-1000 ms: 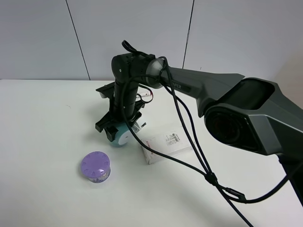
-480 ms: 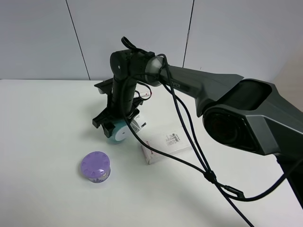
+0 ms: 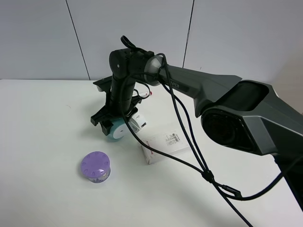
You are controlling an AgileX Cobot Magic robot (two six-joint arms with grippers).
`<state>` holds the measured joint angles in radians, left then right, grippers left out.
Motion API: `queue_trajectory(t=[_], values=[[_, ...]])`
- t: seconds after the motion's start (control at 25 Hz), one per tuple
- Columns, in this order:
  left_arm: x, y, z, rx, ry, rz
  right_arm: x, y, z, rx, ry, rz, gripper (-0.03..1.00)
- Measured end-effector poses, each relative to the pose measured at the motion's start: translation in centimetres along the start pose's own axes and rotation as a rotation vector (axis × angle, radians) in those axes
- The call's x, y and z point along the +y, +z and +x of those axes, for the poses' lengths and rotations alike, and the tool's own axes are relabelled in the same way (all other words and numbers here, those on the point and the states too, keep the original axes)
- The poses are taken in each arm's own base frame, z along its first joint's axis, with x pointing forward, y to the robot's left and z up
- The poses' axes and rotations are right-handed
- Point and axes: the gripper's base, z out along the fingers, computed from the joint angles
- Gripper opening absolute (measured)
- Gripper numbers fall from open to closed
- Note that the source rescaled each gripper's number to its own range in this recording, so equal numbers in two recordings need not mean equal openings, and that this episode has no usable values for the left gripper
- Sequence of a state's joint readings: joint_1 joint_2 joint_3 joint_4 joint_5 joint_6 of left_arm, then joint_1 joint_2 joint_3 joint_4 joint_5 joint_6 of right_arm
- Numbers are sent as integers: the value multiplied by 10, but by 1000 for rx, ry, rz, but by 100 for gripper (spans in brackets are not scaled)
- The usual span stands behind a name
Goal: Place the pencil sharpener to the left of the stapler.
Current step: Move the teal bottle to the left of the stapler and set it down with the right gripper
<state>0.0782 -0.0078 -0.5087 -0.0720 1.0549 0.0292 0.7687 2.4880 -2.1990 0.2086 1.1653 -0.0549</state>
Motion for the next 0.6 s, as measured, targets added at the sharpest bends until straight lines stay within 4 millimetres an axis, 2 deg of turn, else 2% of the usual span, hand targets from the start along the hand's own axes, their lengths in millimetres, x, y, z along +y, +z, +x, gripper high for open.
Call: queue_trajectory(t=[0.32,0.6], values=[[0,0,0,0,0,0,0,0,1,15,0,-1,0],[0,0,0,0,0,0,-2,10,7,74,21,-2,0]])
